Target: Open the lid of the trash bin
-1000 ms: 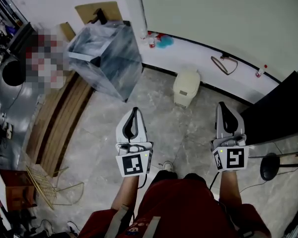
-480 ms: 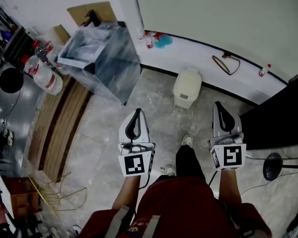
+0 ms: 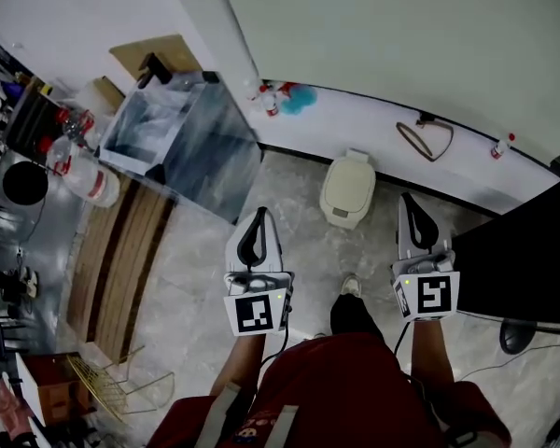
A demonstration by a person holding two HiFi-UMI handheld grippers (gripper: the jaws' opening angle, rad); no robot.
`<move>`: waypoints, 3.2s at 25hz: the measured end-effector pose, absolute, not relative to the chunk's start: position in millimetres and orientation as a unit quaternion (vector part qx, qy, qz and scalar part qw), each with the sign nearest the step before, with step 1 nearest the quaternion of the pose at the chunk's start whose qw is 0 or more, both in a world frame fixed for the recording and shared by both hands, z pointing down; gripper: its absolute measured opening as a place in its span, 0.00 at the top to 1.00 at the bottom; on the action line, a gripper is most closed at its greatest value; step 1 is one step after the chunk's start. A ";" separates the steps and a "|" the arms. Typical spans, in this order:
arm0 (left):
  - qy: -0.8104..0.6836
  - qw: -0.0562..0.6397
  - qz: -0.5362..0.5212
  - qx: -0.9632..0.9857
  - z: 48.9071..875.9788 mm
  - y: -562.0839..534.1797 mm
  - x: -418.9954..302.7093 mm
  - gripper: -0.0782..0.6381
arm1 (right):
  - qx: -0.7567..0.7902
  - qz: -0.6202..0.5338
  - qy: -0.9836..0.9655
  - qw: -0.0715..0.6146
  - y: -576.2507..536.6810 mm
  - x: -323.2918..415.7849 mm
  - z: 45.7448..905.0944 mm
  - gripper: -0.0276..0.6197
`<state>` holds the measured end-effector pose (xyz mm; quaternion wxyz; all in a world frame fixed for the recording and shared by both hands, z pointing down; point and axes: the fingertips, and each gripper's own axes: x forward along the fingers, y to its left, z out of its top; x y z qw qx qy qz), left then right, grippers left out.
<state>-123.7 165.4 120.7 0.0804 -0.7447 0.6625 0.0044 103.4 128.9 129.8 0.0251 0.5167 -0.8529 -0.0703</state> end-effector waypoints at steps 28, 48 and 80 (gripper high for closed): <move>0.613 0.041 -0.025 -0.789 203.8 -24.7 -123.3 0.88 | 0.520 -0.022 -0.849 0.092 -25.4 58.2 217.9 0.95; 0.536 -0.072 -0.094 -0.836 422.1 -50.2 -150.1 0.88 | 0.494 0.132 -0.818 0.263 -20.0 -5.5 484.5 0.96; 0.485 -0.148 -0.176 -0.844 684.3 -33.9 -140.4 0.88 | 0.441 0.199 -0.789 0.379 13.2 -15.0 756.2 0.90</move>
